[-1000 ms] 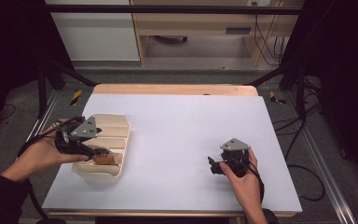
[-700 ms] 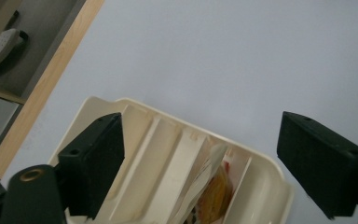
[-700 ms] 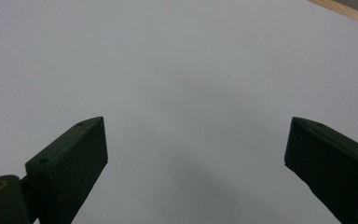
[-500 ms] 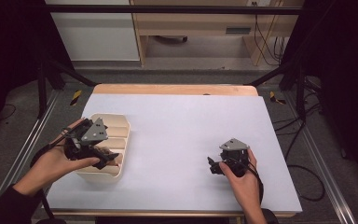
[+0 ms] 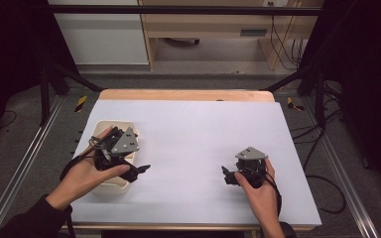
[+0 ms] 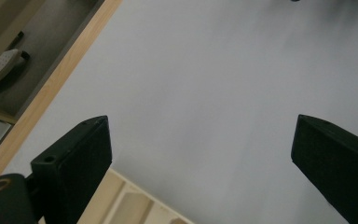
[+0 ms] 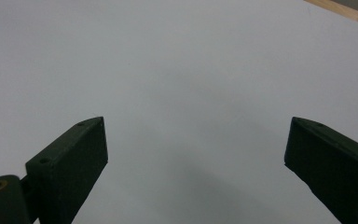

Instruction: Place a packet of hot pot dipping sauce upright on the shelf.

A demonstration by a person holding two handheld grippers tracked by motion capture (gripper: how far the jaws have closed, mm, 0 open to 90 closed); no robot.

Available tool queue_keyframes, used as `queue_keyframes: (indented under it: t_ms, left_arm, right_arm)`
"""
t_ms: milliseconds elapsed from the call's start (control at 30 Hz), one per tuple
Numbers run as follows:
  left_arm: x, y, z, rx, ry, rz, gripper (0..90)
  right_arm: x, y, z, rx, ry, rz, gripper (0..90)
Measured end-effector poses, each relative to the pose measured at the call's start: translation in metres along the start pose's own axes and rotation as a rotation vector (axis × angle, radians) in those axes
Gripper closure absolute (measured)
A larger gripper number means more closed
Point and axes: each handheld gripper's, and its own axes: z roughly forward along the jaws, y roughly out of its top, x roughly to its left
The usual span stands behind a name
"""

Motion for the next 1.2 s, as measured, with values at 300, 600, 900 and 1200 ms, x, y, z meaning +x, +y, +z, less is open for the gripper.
queue_keyframes:
  t_ms: [300, 600, 900, 1200]
  left_arm:
    - [-0.019, 0.018, 0.018, -0.045, -0.018, 0.002, 5.4]
    - [-0.04, 0.033, 0.038, -0.114, -0.029, -0.012, 6.5]
    - [-0.053, 0.04, 0.075, -0.158, -0.029, -0.049, 6.7]
    - [-0.068, 0.046, 0.11, -0.147, -0.059, -0.033, 6.5]
  right_arm:
    - [-0.003, 0.0, -0.002, -0.009, -0.005, 0.002, 6.4]
    - [-0.003, -0.001, -0.004, -0.009, -0.009, 0.021, 6.4]
    - [-0.004, -0.001, -0.005, -0.015, -0.009, 0.01, 6.4]
    - [-0.005, -0.002, -0.005, -0.011, -0.014, 0.019, 6.4]
